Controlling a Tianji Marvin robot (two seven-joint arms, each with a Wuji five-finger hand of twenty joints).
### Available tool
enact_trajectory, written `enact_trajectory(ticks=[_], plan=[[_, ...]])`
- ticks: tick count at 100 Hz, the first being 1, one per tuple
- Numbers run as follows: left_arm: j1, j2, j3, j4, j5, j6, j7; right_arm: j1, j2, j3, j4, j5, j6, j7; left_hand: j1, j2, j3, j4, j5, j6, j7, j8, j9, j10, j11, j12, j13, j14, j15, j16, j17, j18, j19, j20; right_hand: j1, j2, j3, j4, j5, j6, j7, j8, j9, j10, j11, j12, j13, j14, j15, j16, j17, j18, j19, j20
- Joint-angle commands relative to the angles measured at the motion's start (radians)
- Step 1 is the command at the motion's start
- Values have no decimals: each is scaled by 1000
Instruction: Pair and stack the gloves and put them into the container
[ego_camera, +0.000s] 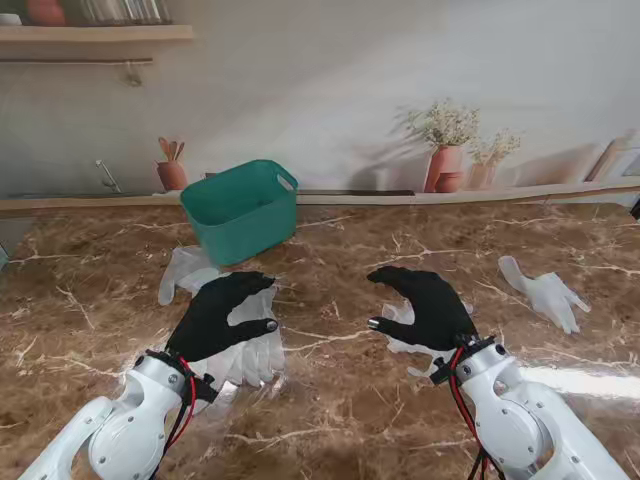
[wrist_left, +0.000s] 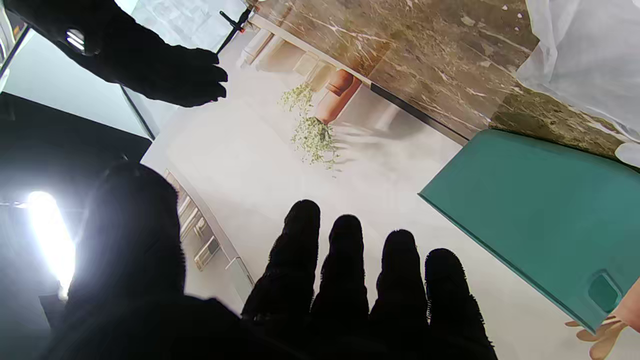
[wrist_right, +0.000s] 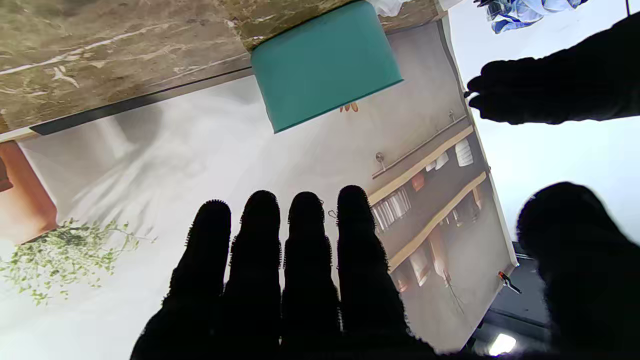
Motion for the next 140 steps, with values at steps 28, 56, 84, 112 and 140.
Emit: enact_trajectory(ticks=[28, 56, 84, 112, 140], plan=[[-2, 12, -33, -32, 71, 59, -47, -16, -4, -1, 10, -12, 26, -14, 0, 40, -44, 39, -55, -81, 12, 9, 10, 0, -18, -3, -16, 15, -8, 39, -44, 149, 11, 211, 22, 13, -10, 47, -18, -31, -13, -7, -4, -20, -14, -1, -31, -16, -4, -4, 6, 14, 25, -8], [-153, 15, -45, 21, 146, 222, -74, -12, -7, -5, 17, -2, 48, -19, 101, -33, -28, 36, -127, -88, -40, -25, 480, -20, 383, 462, 494, 226, 536, 595, 264, 328, 649, 585, 35, 13, -14, 48, -21, -28, -16, -5, 15, -24, -11, 11, -20, -10, -2, 6, 12, 30, 39, 10], [-369, 35, 1, 177, 232, 286, -164, 10, -7, -20, 46, 9, 67, -11, 108, -128, -23, 36, -109, -138, -87, -54, 578, -82, 535, 486, 625, 213, 671, 575, 385, 351, 810, 545, 45, 9, -6, 47, -15, -32, -14, -3, 47, -27, -2, 27, -8, -2, 5, 18, 13, 53, 47, 24], [-602, 60, 121, 340, 315, 418, -324, 12, -11, -14, 57, 6, 81, -39, 54, -145, -30, 38, -128, -127, -103, -62, 569, -95, 543, 475, 636, 204, 660, 560, 398, 346, 822, 529, 53, 7, -8, 46, -3, -36, -9, 0, 73, -30, 3, 45, 2, 2, 8, 31, 11, 94, 69, 53], [-834, 58, 313, 540, 260, 524, -403, 20, -11, -13, 71, 22, 102, -20, 34, -138, -27, 38, -116, -112, -25, -19, 551, -87, 530, 465, 606, 204, 612, 540, 358, 351, 791, 504, 65, 7, -12, 45, 6, -41, -5, 1, 93, -33, 5, 59, 1, 11, 8, 39, 2, 106, 68, 68]])
